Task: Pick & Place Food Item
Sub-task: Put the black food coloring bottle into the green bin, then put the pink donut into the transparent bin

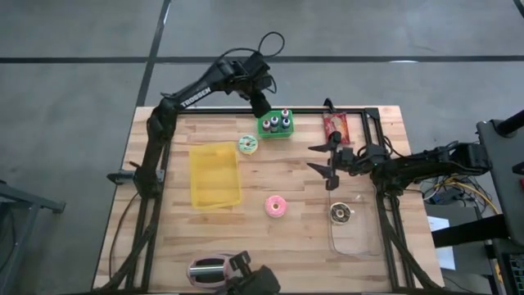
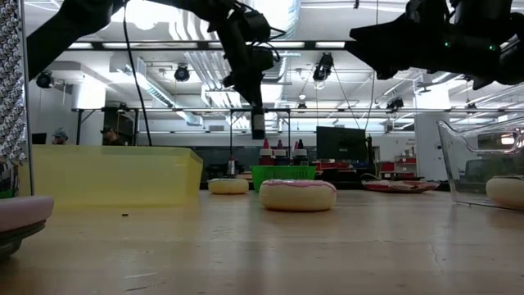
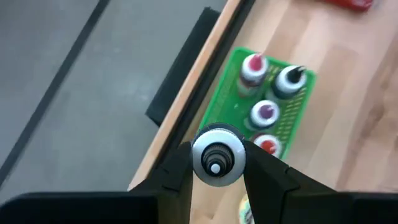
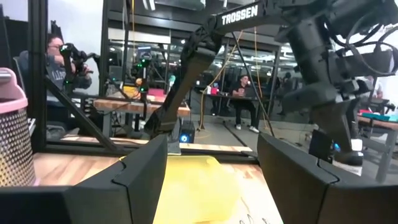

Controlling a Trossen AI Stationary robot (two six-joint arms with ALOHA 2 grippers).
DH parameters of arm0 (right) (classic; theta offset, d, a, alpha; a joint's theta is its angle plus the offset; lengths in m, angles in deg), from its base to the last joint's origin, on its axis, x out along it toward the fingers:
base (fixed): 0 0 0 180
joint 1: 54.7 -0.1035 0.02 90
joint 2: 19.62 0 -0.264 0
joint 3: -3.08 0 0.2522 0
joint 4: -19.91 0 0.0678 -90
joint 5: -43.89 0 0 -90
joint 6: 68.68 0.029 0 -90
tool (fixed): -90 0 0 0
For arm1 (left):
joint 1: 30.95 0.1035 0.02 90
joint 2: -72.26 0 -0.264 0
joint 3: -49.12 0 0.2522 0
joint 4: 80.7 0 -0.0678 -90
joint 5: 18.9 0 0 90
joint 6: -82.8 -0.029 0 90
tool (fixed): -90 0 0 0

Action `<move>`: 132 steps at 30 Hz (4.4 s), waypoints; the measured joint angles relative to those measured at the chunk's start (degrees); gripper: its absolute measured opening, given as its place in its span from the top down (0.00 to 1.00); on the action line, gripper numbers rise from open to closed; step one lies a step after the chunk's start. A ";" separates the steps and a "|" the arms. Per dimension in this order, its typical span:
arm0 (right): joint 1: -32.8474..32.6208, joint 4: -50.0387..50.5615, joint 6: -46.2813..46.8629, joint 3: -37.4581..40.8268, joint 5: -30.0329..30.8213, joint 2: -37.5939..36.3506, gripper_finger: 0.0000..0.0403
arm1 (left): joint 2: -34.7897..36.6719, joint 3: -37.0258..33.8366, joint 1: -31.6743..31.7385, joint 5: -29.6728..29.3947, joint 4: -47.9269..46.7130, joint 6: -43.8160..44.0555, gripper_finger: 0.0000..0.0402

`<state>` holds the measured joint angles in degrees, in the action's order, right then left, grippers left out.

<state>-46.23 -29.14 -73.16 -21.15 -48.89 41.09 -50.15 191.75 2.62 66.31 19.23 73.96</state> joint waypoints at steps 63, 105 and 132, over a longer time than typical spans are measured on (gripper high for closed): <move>-0.37 0.52 -0.03 -0.36 -0.35 0.10 0.41 | -0.04 -19.51 1.04 4.93 17.01 2.44 0.73; -0.37 0.49 0.01 -0.36 -0.33 0.10 0.41 | -3.03 -22.54 1.09 8.30 22.10 1.01 0.73; -0.35 0.98 0.01 -0.36 -0.33 0.08 0.41 | -3.23 -21.73 0.51 8.39 22.57 1.42 0.50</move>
<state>-46.58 -28.15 -73.15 -21.51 -49.22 41.17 -53.38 170.02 3.13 74.69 41.80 75.38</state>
